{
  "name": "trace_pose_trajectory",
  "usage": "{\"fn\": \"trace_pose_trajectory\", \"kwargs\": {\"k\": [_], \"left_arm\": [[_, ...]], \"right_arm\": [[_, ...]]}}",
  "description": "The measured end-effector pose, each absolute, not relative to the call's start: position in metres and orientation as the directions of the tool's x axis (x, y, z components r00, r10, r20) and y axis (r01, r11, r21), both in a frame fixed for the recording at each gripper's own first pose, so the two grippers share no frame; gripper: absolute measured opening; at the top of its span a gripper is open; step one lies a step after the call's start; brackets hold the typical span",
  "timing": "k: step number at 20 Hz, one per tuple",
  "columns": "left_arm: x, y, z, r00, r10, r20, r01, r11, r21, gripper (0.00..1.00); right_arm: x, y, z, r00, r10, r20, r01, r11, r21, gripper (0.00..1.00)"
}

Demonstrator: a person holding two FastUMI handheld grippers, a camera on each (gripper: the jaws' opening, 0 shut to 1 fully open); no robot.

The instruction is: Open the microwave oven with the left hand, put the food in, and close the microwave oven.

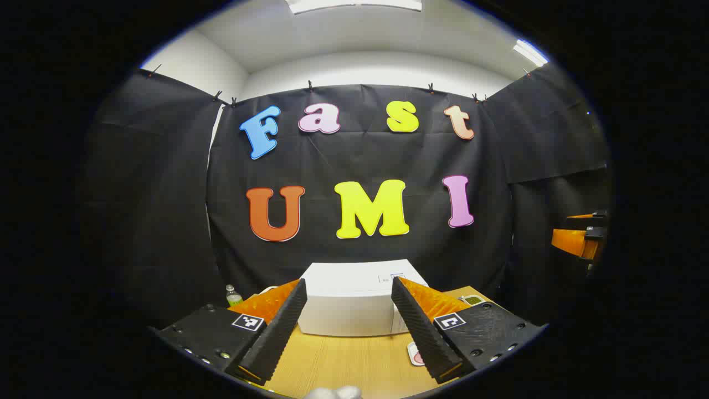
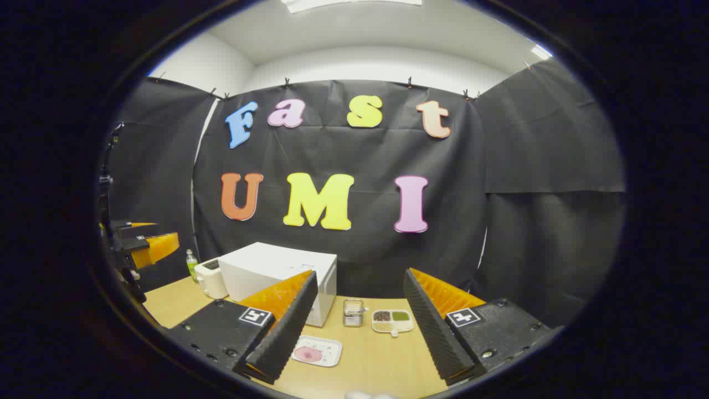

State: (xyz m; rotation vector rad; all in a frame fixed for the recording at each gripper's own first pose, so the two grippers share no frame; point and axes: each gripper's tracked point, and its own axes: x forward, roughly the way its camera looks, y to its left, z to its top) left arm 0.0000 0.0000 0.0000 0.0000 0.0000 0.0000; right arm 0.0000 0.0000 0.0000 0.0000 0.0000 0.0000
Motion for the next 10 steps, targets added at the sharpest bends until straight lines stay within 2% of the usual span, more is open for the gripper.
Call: {"fn": "trace_pose_trajectory", "kwargs": {"k": [10], "left_arm": [[-0.005,0.0046,-0.002,1.0,0.011,-0.005,-0.011,1.0,-0.001,0.95]], "right_arm": [[0.0014,0.0022,-0.0064,1.0,0.009,-0.016,-0.009,1.0,0.011,1.0]]}}
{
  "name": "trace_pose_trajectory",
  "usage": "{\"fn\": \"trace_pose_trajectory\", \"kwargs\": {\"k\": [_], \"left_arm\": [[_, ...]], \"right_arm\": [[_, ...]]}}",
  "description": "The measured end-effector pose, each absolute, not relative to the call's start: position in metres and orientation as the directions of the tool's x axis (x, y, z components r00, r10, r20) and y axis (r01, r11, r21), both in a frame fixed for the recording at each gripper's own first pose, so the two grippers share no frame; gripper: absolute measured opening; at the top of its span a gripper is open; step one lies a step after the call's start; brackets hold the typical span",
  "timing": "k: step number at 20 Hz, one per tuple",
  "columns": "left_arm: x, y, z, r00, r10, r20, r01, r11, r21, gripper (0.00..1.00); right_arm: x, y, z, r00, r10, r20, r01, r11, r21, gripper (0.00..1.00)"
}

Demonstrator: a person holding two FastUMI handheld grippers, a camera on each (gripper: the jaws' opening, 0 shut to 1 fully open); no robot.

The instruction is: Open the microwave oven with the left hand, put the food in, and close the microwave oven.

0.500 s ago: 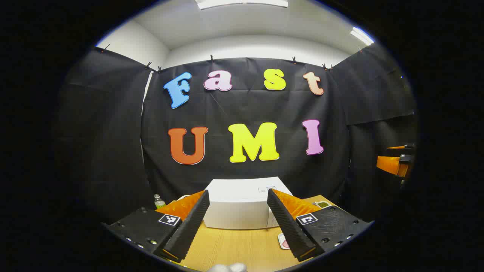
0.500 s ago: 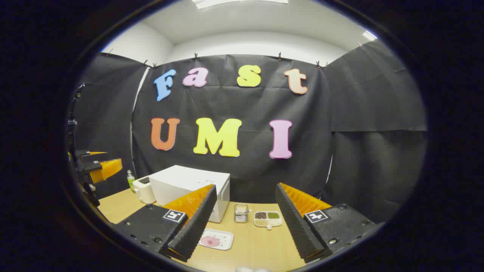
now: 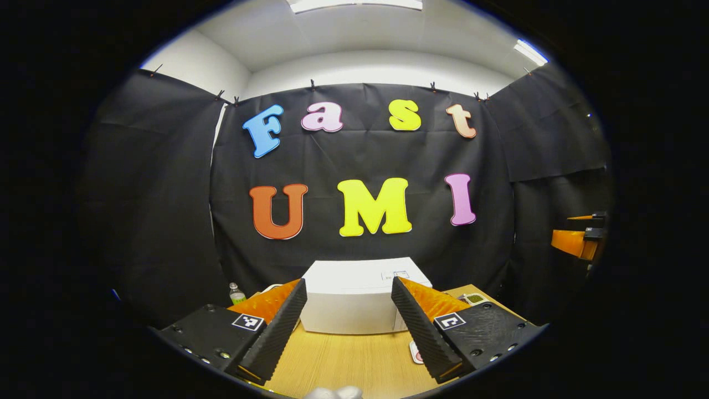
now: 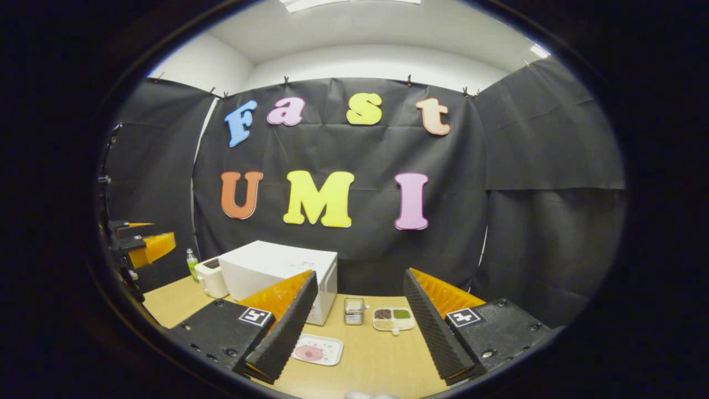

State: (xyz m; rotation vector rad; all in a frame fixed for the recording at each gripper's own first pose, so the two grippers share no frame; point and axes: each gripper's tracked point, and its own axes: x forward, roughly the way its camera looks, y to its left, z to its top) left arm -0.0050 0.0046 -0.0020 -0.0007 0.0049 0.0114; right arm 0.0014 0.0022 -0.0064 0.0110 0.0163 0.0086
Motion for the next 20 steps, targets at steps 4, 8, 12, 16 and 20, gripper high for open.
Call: {"fn": "trace_pose_trajectory", "kwargs": {"k": [4,8,12,16,20], "left_arm": [[-0.004,0.004,-0.008,1.0,0.01,-0.016,-0.01,1.0,0.002,0.96],[0.002,0.003,-0.014,1.0,0.013,-0.013,-0.013,1.0,0.021,0.95],[0.019,-0.005,-0.042,1.0,0.005,-0.021,-0.005,1.0,0.012,0.96],[0.047,-0.024,-0.077,1.0,-0.006,-0.017,0.006,1.0,0.017,0.96],[0.084,-0.059,-0.11,0.998,-0.058,-0.017,0.059,0.998,0.021,0.96]], "right_arm": [[0.001,0.003,-0.007,1.0,0.012,-0.017,-0.012,1.0,0.006,1.0],[0.004,0.004,-0.008,1.0,0.021,-0.02,-0.021,1.0,0.012,1.0],[0.007,-0.001,-0.005,0.999,0.021,-0.026,-0.021,1.0,0.001,1.0],[0.009,-0.013,0.001,1.0,0.005,-0.027,-0.005,1.0,-0.017,1.0],[0.013,-0.028,-0.001,0.998,-0.014,-0.057,0.013,1.0,-0.018,1.0]]}}
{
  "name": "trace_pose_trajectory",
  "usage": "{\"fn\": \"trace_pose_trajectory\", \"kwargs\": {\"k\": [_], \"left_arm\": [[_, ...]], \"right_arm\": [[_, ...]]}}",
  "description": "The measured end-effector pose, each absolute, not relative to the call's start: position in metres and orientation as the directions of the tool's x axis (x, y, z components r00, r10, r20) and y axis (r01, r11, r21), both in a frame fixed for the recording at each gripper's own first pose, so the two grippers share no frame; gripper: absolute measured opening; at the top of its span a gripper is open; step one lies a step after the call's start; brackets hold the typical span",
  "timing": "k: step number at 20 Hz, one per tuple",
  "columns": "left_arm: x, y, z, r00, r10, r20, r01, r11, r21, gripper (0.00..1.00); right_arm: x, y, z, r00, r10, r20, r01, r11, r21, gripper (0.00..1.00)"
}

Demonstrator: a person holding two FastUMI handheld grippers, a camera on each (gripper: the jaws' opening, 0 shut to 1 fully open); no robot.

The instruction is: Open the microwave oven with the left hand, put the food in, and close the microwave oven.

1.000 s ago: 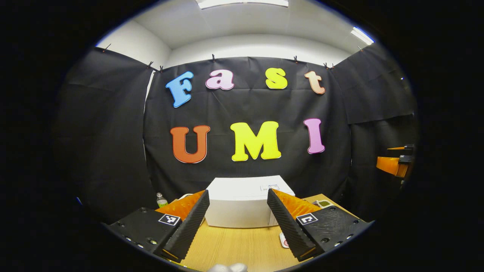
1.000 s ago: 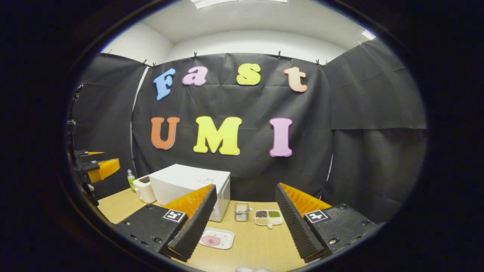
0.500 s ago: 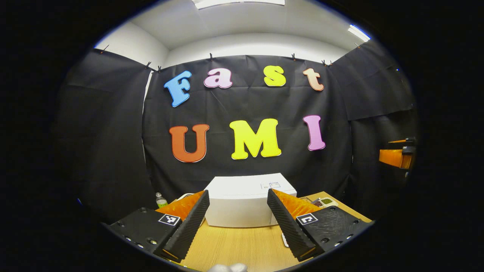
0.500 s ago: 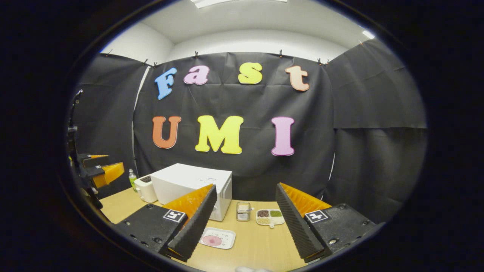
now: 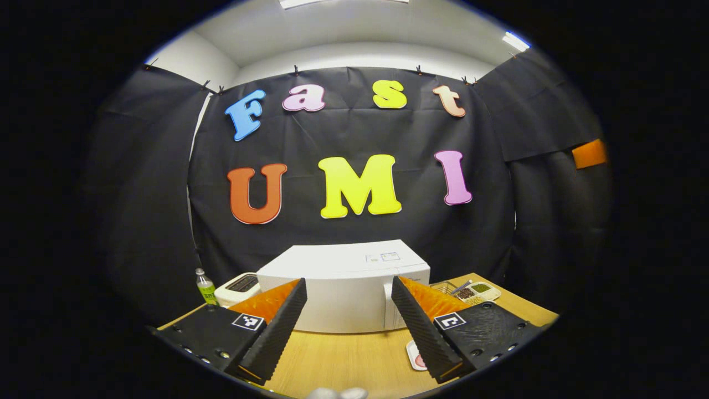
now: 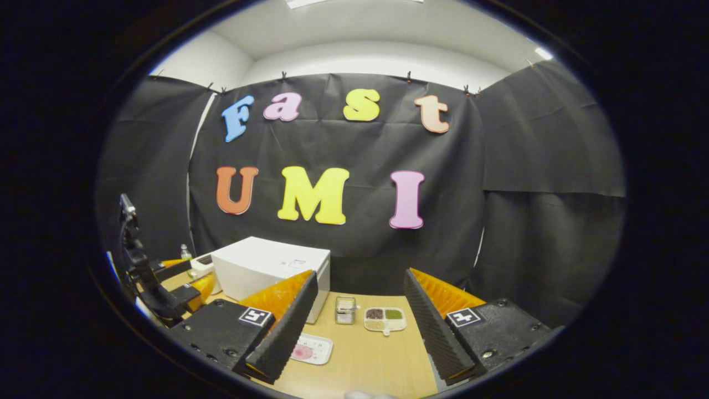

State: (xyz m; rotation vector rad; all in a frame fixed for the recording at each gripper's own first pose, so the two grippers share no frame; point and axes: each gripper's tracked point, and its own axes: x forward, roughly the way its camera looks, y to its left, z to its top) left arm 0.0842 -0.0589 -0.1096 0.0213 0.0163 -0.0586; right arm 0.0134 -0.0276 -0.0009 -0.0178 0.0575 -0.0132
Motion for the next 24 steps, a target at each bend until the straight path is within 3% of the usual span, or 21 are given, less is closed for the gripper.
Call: {"fn": "trace_pose_trajectory", "kwargs": {"k": [11,12,13,16,17,20,21,22,24], "left_arm": [[0.215,-0.12,-0.219,0.979,-0.117,-0.167,0.111,0.993,-0.046,0.96],[0.224,-0.123,-0.226,0.977,-0.117,-0.176,0.112,0.993,-0.037,0.88],[0.23,-0.123,-0.232,0.977,-0.115,-0.179,0.111,0.993,-0.031,0.96],[0.242,-0.125,-0.247,0.973,-0.108,-0.202,0.101,0.994,-0.046,0.96],[0.246,-0.124,-0.25,0.973,-0.102,-0.206,0.094,0.994,-0.047,0.93],[0.252,-0.118,-0.255,0.974,-0.083,-0.209,0.076,0.996,-0.043,0.68],[0.256,-0.128,-0.258,0.969,-0.121,-0.213,0.108,0.992,-0.072,0.74],[0.254,-0.132,-0.258,0.967,-0.138,-0.212,0.123,0.989,-0.08,0.47],[0.256,-0.13,-0.258,0.968,-0.129,-0.215,0.125,0.992,-0.033,0.28]], "right_arm": [[0.018,-0.063,-0.011,0.983,-0.086,-0.164,0.079,0.996,-0.051,1.0],[0.019,-0.063,-0.014,0.98,-0.082,-0.179,0.076,0.996,-0.041,1.0],[0.021,-0.065,-0.017,0.978,-0.086,-0.192,0.081,0.996,-0.037,1.0],[0.024,-0.069,-0.022,0.973,-0.093,-0.211,0.089,0.996,-0.027,1.0],[0.025,-0.07,-0.022,0.972,-0.094,-0.216,0.091,0.996,-0.024,1.0],[0.024,-0.072,-0.027,0.969,-0.099,-0.224,0.098,0.995,-0.017,1.0],[0.024,-0.073,-0.026,0.969,-0.101,-0.227,0.1,0.995,-0.016,1.0],[0.023,-0.073,-0.027,0.968,-0.104,-0.226,0.104,0.995,-0.013,1.0],[0.021,-0.073,-0.029,0.967,-0.108,-0.23,0.109,0.994,-0.007,1.0]]}}
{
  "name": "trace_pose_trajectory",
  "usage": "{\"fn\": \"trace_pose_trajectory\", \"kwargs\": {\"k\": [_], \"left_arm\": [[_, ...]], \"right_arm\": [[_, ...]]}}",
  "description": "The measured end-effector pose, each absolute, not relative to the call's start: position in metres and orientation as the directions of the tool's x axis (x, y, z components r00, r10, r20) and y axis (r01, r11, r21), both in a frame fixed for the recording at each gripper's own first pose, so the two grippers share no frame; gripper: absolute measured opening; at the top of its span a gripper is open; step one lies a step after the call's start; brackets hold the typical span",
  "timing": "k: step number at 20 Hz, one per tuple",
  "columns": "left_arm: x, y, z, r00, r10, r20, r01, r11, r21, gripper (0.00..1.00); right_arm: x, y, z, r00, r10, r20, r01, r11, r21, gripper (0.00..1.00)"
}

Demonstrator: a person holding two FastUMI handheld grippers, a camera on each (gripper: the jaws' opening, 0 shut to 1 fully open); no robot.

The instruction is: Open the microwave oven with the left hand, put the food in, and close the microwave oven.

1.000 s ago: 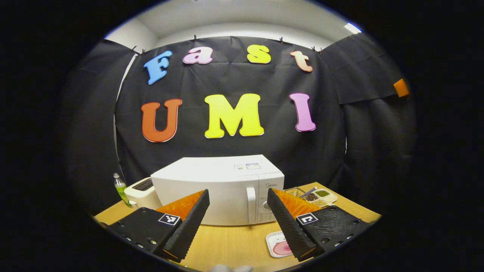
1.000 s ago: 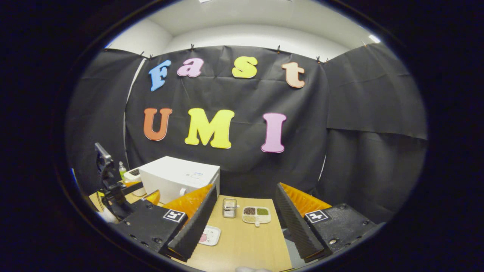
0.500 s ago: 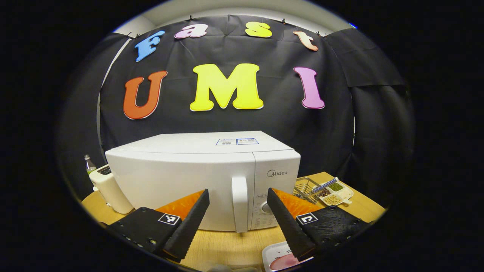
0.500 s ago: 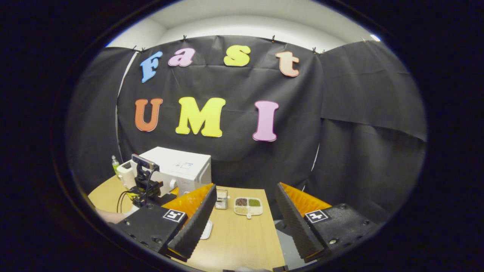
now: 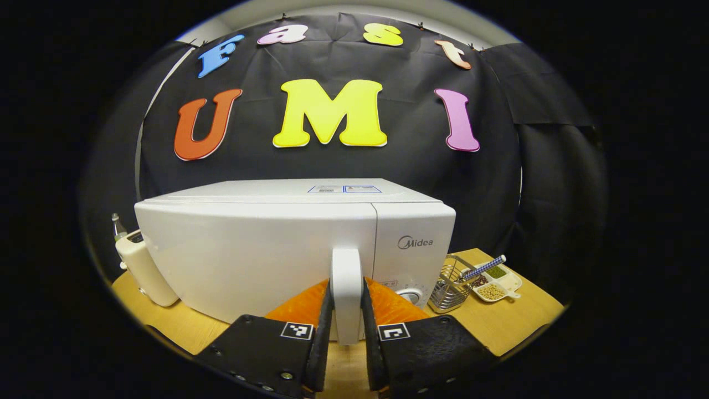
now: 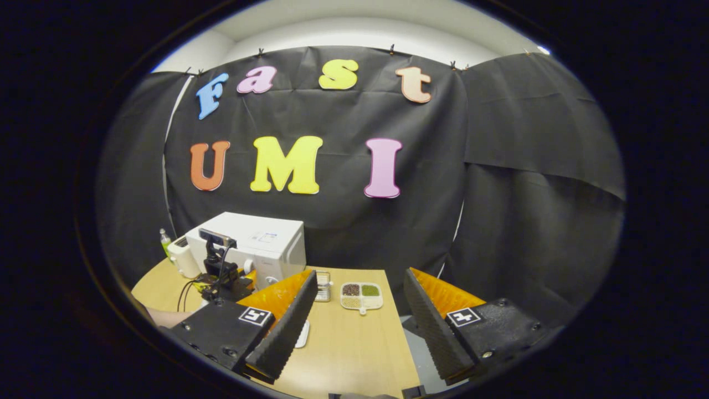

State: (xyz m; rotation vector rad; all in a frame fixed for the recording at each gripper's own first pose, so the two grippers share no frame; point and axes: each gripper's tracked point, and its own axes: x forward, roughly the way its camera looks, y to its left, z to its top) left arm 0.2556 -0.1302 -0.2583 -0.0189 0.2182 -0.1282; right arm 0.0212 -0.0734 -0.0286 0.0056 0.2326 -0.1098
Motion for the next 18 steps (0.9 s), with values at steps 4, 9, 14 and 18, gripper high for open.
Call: {"fn": "trace_pose_trajectory", "kwargs": {"k": [4,9,14,18], "left_arm": [[0.252,-0.131,-0.264,0.965,-0.139,-0.223,0.131,0.99,-0.05,0.13],[0.251,-0.13,-0.264,0.962,-0.147,-0.229,0.14,0.989,-0.049,0.1],[0.215,-0.121,-0.263,0.963,-0.16,-0.217,0.152,0.987,-0.055,0.1],[0.157,-0.099,-0.263,0.946,-0.228,-0.232,0.219,0.974,-0.063,0.1]], "right_arm": [[0.018,-0.069,-0.029,0.967,-0.106,-0.231,0.112,0.994,0.014,1.0],[0.011,-0.064,-0.026,0.969,-0.109,-0.223,0.117,0.993,0.024,1.0],[0.008,-0.057,-0.029,0.971,-0.101,-0.218,0.106,0.994,0.012,1.0],[0.012,-0.039,-0.033,0.974,-0.051,-0.22,0.053,0.999,0.005,1.0]]}}
